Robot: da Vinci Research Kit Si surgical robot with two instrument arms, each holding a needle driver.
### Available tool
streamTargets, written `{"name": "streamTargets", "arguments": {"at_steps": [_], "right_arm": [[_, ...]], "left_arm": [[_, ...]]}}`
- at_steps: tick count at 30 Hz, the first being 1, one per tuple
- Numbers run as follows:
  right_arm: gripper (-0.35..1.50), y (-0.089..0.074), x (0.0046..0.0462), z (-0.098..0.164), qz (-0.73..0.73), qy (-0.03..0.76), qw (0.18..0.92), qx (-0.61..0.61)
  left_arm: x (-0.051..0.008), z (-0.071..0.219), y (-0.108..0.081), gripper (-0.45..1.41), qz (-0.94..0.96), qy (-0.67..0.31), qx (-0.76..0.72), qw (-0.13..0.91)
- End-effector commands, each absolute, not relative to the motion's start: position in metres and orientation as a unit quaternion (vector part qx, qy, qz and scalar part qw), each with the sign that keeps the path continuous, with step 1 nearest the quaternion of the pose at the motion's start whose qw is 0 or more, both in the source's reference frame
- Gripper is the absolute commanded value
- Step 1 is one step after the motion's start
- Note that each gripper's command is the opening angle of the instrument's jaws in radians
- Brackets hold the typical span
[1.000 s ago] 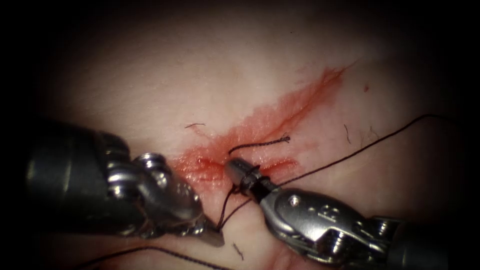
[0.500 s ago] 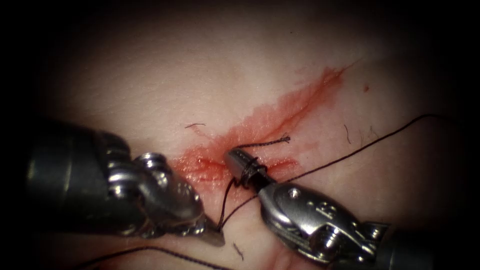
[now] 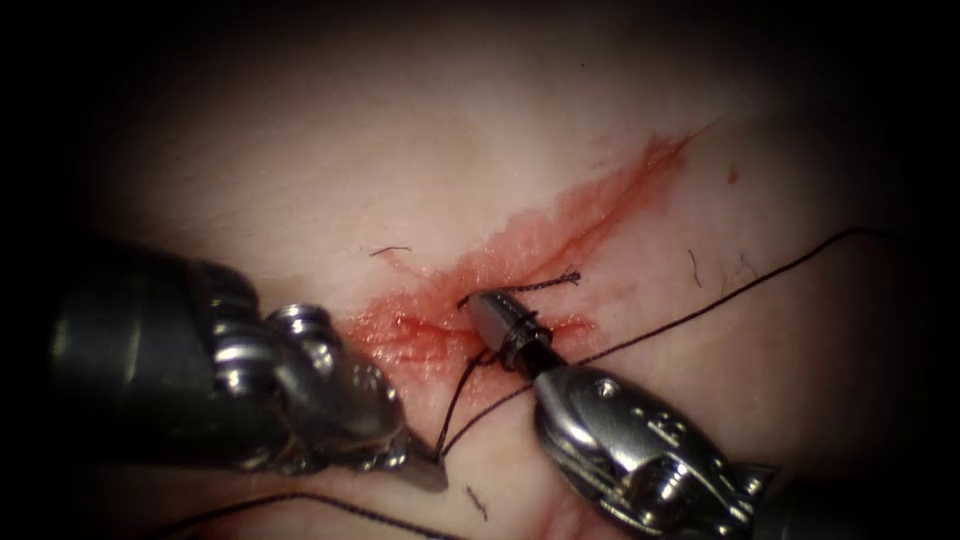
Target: Wound Closure
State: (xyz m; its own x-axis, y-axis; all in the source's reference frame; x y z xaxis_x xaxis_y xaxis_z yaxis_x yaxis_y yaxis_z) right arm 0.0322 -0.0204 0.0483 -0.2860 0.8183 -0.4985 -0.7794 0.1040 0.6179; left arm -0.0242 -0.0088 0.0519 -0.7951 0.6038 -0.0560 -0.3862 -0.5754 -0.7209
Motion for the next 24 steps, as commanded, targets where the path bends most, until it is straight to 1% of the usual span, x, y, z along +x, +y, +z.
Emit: {"name": "streamTargets", "arguments": {"at_steps": [1,2,3,4,5,6,7,10,11,12,13,14,16,17,21,24], "right_arm": [[-0.03,-0.0203,0.0329,0.0486,0.67,0.443,0.596,0.022],[0.1,-0.0205,0.0326,0.0489,0.669,0.444,0.595,0.024],[0.1,-0.0205,0.0326,0.0489,0.669,0.444,0.595,0.024],[0.24,-0.0207,0.0325,0.049,0.67,0.445,0.594,0.026],[0.24,-0.0207,0.0325,0.049,0.67,0.445,0.594,0.026],[0.46,-0.021,0.0325,0.0492,0.671,0.446,0.591,0.031],[0.31,-0.0213,0.0324,0.0494,0.667,0.449,0.594,0.037],[0.32,-0.0217,0.0323,0.0497,0.664,0.451,0.594,0.044],[0.2,-0.0217,0.0323,0.0499,0.665,0.452,0.593,0.045],[0.27,-0.0216,0.0322,0.0499,0.668,0.451,0.59,0.046],[0.25,-0.0212,0.032,0.0499,0.669,0.45,0.589,0.046],[0.09,-0.0209,0.0317,0.0498,0.671,0.449,0.588,0.046],[0.07,-0.0205,0.0316,0.0498,0.675,0.447,0.586,0.042],[0.1,-0.0202,0.0315,0.0498,0.676,0.446,0.585,0.041],[0.47,-0.0197,0.0313,0.0502,0.678,0.445,0.584,0.039],[0.52,-0.0195,0.0312,0.0504,0.679,0.445,0.583,0.038]], "left_arm": [[-0.0246,0.0524,-0.0087,-0.45,0.875,-0.363,-0.15,0.283],[-0.0246,0.0524,-0.0087,-0.45,0.875,-0.364,-0.15,0.283],[-0.0246,0.0524,-0.0087,-0.45,0.875,-0.364,-0.15,0.283],[-0.0246,0.0525,-0.0087,-0.45,0.875,-0.364,-0.15,0.282],[-0.0246,0.0525,-0.0087,-0.45,0.875,-0.364,-0.15,0.282],[-0.0246,0.0525,-0.0087,-0.45,0.875,-0.363,-0.149,0.282],[-0.0246,0.0525,-0.0087,-0.45,0.875,-0.363,-0.149,0.282],[-0.0246,0.0525,-0.0087,-0.45,0.875,-0.363,-0.149,0.282],[-0.0246,0.0525,-0.0087,-0.45,0.876,-0.362,-0.149,0.283],[-0.0246,0.0525,-0.0087,-0.45,0.876,-0.362,-0.149,0.283],[-0.0246,0.0525,-0.0087,-0.45,0.876,-0.362,-0.149,0.283],[-0.0246,0.0525,-0.0087,-0.45,0.876,-0.362,-0.149,0.283],[-0.0246,0.0525,-0.0087,-0.45,0.876,-0.362,-0.149,0.283],[-0.0246,0.0525,-0.0087,-0.45,0.876,-0.362,-0.149,0.283],[-0.0246,0.0525,-0.0087,-0.45,0.876,-0.362,-0.149,0.283],[-0.0246,0.0524,-0.0086,-0.45,0.876,-0.362,-0.149,0.283]]}}
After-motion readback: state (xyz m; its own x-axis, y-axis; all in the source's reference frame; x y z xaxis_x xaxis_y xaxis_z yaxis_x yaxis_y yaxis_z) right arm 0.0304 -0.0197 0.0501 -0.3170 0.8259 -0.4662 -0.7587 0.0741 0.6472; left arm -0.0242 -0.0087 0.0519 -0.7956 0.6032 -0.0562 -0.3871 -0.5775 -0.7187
